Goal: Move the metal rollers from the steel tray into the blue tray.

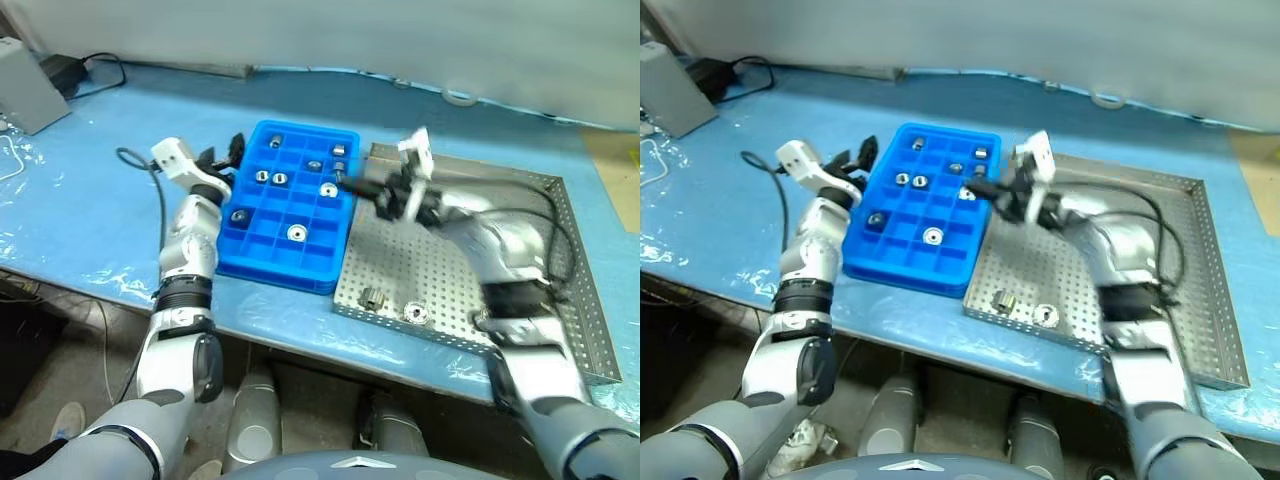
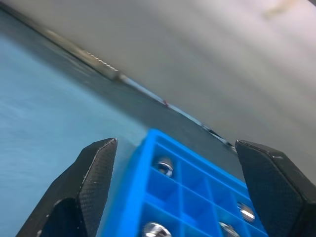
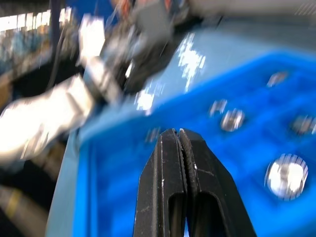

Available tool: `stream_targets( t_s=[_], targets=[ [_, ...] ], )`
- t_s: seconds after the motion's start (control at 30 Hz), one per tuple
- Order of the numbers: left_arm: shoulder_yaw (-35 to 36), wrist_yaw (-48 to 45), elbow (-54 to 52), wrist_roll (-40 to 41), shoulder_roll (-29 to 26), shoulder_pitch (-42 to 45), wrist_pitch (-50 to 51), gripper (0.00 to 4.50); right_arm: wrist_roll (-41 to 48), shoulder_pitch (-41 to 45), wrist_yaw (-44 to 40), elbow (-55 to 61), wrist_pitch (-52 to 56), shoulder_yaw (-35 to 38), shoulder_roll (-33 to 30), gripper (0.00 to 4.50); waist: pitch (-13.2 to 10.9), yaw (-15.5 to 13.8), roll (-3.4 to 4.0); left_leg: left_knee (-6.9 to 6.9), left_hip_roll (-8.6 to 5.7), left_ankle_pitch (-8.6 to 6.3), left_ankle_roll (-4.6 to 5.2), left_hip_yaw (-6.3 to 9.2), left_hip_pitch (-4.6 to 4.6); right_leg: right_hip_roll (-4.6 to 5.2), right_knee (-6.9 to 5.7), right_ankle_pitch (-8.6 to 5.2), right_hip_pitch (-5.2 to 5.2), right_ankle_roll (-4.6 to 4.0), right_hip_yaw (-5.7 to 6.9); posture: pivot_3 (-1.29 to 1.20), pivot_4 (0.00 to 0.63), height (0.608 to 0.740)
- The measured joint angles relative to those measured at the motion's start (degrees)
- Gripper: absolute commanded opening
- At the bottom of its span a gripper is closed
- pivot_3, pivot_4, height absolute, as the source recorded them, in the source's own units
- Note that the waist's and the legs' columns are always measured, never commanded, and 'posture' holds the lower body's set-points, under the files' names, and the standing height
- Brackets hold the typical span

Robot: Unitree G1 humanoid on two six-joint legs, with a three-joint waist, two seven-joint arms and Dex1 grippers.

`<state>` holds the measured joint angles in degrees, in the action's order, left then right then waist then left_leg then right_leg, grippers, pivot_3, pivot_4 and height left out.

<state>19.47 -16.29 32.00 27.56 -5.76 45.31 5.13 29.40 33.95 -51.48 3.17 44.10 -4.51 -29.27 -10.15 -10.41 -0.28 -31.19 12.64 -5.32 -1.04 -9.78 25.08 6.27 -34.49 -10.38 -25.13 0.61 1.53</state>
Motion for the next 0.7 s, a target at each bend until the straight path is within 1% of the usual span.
stream_targets(
  t_s=[0.03,0.1,0.17,0.23,0.33,0.4,0.5,0.53,0.57,0.7],
  targets=[
    [-0.61,-1.28,1.10,-0.01,0.46,0.92,-0.16,4.22,-1.89,-2.97,-0.90,3.60,0.71,-3.52,-3.89,0.02,0.00,0.25,0.00,0.02,0.02,0.02,-0.04,0.00,-0.08,-0.01,-0.03,0.00,0.01,0.02,0.00,0.00,0.150,0.740],
    [-1.52,-3.35,2.25,-0.01,1.05,2.03,-0.21,4.22,-4.33,-6.54,-1.40,6.86,1.68,-7.24,-7.83,0.02,0.00,0.76,0.00,0.08,0.04,0.06,-0.10,0.00,-0.13,-0.04,-0.03,0.00,-0.03,0.05,-0.03,-0.01,0.150,0.740],
    [-2.25,-5.31,4.05,-0.11,1.19,2.98,-0.35,4.22,-5.34,-8.96,-1.17,9.73,2.93,-9.27,-9.42,0.02,0.00,2.01,0.00,0.07,0.03,0.07,-0.12,0.01,-0.14,-0.05,-0.04,0.00,-0.09,0.06,-0.05,-0.02,0.150,0.740],
    [-2.55,-6.34,5.55,-0.21,1.27,3.83,-0.41,4.22,-5.77,-9.20,-0.53,11.55,3.58,-9.85,-9.38,0.02,0.00,3.00,0.00,0.05,0.02,0.08,-0.12,0.01,-0.09,-0.05,-0.04,0.01,-0.17,0.07,-0.05,-0.02,0.150,0.740],
    [-3.01,-7.51,7.38,-0.80,1.27,5.01,-1.03,4.22,-6.91,-9.18,1.28,12.64,4.35,-10.24,-9.04,0.59,0.00,3.57,0.00,0.00,0.01,0.08,-0.12,0.01,-0.07,-0.05,-0.04,0.01,-0.17,0.07,-0.05,-0.04,0.150,0.740],
    [-3.03,-8.06,8.24,-1.09,1.14,5.29,-1.48,4.22,-7.13,-9.20,1.64,12.86,5.05,-11.04,-9.01,1.19,0.00,3.50,0.00,0.00,-0.01,0.07,-0.10,0.01,-0.04,-0.04,-0.04,0.02,-0.17,0.05,-0.06,-0.05,0.150,0.740],
    [-3.02,-8.57,9.12,-1.30,1.12,5.35,-1.81,4.22,-6.96,-9.27,1.66,13.78,5.72,-11.29,-9.00,2.27,0.00,3.44,0.00,-0.01,-0.02,0.02,-0.02,0.00,0.02,-0.04,-0.03,0.04,-0.17,-0.01,-0.06,-0.05,0.150,0.740],
    [-3.12,-8.72,9.32,-1.46,1.19,5.39,-2.08,4.22,-6.87,-9.62,1.54,14.23,6.01,-11.29,-9.21,2.59,0.00,3.36,0.00,0.00,-0.01,0.01,0.00,0.00,0.05,-0.05,-0.02,0.19,-0.17,-0.27,-0.05,-0.05,0.150,0.740],
    [-3.27,-8.87,9.36,-1.71,1.25,5.40,-2.29,4.22,-6.70,-10.27,1.16,14.90,6.39,-11.37,-9.58,2.89,0.00,3.25,0.00,0.01,-0.01,-0.01,0.03,0.00,0.07,-0.04,-0.01,0.21,-0.16,-0.35,-0.05,-0.05,0.150,0.740],
    [-3.82,-9.14,9.28,-2.59,1.81,5.38,-2.82,4.22,-7.31,-11.31,1.50,15.52,6.58,-11.70,-9.86,4.24,0.00,3.31,0.00,-0.01,-0.05,-0.07,0.11,-0.06,0.08,0.00,0.04,0.20,-0.15,-0.37,-0.06,-0.05,0.150,0.740]
  ],
)
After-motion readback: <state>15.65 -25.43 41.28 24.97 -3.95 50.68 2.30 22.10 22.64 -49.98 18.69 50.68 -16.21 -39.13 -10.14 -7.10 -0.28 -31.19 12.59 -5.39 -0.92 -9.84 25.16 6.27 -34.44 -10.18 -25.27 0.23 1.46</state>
